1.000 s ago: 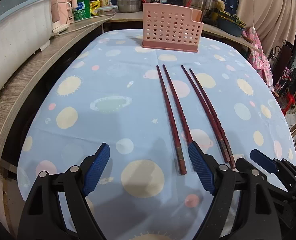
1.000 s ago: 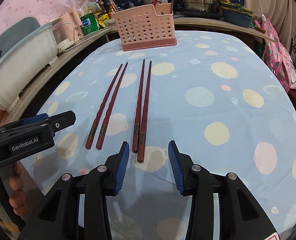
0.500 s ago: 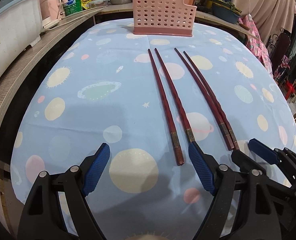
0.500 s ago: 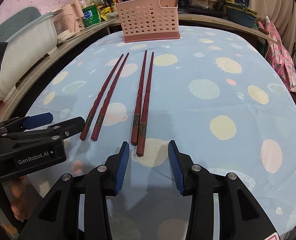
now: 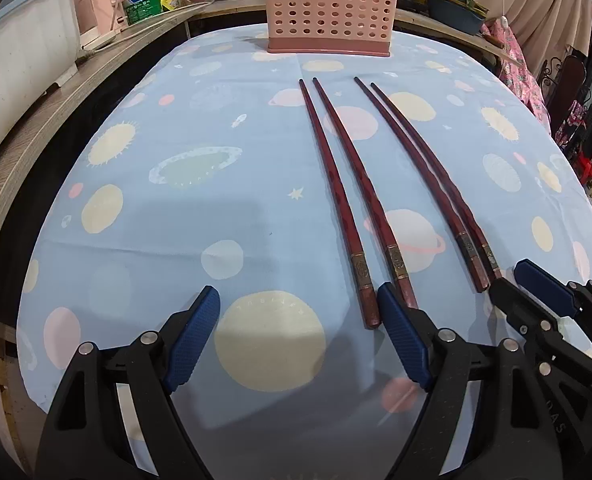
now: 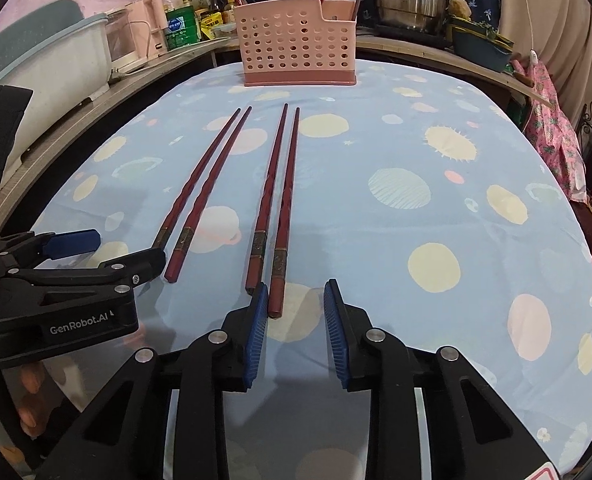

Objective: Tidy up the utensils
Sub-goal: 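Move both open tools back over the remaining dark-red chopsticks, then close the right tool on a dark-red chopstick while the left tool closes on another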

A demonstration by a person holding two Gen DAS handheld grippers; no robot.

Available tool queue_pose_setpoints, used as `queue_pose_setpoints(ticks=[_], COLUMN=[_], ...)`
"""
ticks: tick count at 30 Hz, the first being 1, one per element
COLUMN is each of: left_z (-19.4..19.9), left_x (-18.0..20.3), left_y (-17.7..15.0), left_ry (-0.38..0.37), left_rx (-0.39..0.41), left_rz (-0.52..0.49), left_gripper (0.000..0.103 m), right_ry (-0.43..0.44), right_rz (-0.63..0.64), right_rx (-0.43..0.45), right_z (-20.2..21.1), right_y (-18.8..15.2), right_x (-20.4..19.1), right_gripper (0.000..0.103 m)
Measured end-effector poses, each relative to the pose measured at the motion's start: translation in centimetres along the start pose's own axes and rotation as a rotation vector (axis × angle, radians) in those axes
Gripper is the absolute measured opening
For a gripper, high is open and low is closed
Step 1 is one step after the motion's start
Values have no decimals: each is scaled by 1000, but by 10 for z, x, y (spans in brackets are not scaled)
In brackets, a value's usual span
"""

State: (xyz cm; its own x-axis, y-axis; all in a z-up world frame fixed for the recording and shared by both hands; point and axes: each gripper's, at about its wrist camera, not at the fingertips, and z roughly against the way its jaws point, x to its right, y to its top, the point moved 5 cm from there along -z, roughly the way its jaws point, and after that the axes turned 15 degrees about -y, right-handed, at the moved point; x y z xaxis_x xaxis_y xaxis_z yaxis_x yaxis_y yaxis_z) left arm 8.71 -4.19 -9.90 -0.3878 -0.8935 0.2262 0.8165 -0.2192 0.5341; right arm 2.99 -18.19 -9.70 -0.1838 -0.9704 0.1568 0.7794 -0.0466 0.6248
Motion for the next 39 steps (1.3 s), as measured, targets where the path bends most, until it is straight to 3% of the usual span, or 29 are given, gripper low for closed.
queue_pose_setpoints(ticks=[8,14,20,25,28,39], left_z=[-2,-2,-2,-1,-1,5], left_x=[0,4,5,7,7,3], left_y=[2,6,10,12,12,11], left_ry=[8,-9,-22,-52,-65,-101], left_rx=[7,8,9,3,-5,-24], left_rz=[-5,-25,-27,-22,-22,27], left_gripper=[76,63,44,16,9,7], right_ry=[2,23,33,37,42,53], right_rz=[-8,-19,-18,-18,-22,-57], right_rx=[-5,-9,-11,-18,-25,-11], right_z=[-6,-12,-15,-16,-16,-3], right_y=[7,15,19,20,20,28], right_x=[1,-3,-5,-5,-4,5], right_gripper=[15,9,7,7,7,7])
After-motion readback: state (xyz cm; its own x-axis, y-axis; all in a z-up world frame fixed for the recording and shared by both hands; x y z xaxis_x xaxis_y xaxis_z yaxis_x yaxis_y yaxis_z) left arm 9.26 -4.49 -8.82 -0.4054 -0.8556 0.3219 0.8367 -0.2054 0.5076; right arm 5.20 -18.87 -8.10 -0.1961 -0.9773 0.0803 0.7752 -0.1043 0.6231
